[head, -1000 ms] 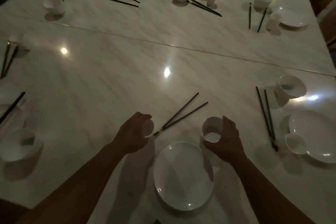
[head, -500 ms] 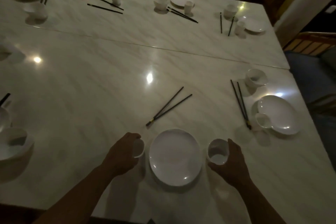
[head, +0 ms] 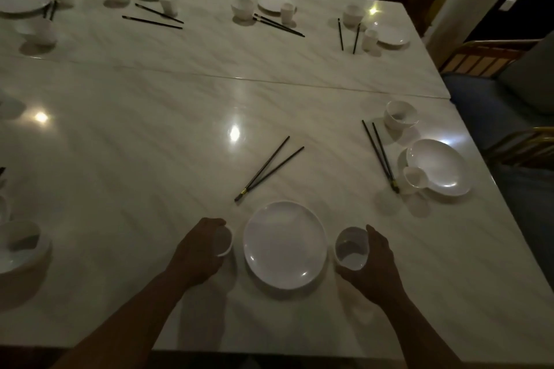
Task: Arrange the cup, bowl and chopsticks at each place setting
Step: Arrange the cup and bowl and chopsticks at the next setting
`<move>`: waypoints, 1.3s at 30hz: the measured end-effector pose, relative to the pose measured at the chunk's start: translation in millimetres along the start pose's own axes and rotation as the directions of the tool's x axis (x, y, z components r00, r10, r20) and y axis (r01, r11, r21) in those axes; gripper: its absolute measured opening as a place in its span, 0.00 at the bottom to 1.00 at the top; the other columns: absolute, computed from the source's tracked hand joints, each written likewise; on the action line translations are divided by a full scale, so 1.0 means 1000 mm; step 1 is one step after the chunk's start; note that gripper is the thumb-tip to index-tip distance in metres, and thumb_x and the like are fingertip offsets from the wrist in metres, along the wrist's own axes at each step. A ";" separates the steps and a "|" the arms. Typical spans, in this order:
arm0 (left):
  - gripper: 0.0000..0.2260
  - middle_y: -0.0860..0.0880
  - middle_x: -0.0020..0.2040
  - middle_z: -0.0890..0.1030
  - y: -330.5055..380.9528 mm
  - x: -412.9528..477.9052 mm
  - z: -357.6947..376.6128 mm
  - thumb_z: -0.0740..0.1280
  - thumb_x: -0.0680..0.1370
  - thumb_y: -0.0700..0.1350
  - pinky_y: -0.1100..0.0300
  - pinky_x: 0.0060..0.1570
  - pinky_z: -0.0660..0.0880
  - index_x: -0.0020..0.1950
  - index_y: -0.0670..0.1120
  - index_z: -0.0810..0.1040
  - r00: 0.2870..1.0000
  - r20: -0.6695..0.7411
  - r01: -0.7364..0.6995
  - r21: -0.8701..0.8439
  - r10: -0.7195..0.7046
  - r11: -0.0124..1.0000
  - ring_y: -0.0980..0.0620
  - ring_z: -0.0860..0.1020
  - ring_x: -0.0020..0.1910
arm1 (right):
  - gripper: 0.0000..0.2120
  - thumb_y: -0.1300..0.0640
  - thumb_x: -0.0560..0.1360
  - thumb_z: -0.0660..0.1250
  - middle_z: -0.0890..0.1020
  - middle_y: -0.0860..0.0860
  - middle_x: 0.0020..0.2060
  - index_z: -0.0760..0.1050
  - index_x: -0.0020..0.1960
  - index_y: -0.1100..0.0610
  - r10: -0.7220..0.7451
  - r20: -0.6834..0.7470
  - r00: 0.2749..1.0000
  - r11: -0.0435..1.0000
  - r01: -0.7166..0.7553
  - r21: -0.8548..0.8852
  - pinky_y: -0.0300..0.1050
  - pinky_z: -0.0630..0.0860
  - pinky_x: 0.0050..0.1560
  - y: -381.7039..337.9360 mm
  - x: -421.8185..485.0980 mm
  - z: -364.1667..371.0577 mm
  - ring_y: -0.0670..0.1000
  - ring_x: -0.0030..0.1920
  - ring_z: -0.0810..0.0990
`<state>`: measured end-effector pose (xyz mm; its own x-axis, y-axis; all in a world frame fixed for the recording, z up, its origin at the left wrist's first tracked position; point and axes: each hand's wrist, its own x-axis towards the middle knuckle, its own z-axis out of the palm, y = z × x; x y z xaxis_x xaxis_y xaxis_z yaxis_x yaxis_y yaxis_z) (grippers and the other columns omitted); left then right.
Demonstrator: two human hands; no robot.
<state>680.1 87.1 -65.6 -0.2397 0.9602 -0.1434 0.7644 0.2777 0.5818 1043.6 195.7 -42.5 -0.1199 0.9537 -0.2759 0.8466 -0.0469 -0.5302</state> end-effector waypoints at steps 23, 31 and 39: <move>0.39 0.42 0.65 0.77 0.002 -0.004 -0.001 0.82 0.61 0.46 0.57 0.61 0.70 0.69 0.40 0.72 0.996 -0.042 0.082 -0.038 -0.084 0.996 0.42 0.77 0.62 | 0.63 0.44 0.62 0.80 0.49 0.48 0.78 0.38 0.80 0.50 -0.199 0.340 0.919 0.922 0.293 -0.253 0.48 0.64 0.72 0.010 0.021 -0.030 0.53 0.77 0.57; 0.39 0.42 0.63 0.78 0.002 -0.006 0.000 0.82 0.59 0.44 0.61 0.59 0.67 0.68 0.40 0.73 0.995 -0.046 0.088 -0.038 -0.090 0.995 0.43 0.77 0.61 | 0.62 0.44 0.62 0.80 0.50 0.49 0.79 0.40 0.80 0.52 -0.226 0.356 0.906 0.915 0.324 -0.242 0.47 0.63 0.73 0.014 0.023 -0.030 0.53 0.77 0.56; 0.38 0.43 0.64 0.77 0.006 -0.008 -0.002 0.82 0.61 0.45 0.60 0.60 0.67 0.68 0.40 0.73 0.996 -0.034 0.081 -0.030 -0.082 0.996 0.43 0.77 0.61 | 0.62 0.45 0.61 0.80 0.49 0.48 0.78 0.40 0.80 0.50 -0.221 0.353 0.909 0.913 0.320 -0.251 0.49 0.68 0.70 0.015 0.025 -0.029 0.54 0.75 0.60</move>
<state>684.9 81.3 -59.4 -0.3220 0.9325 -0.1635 0.7244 0.3539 0.5916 1068.1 227.6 -34.6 -0.4797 0.7721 -0.4167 0.8652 0.3373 -0.3709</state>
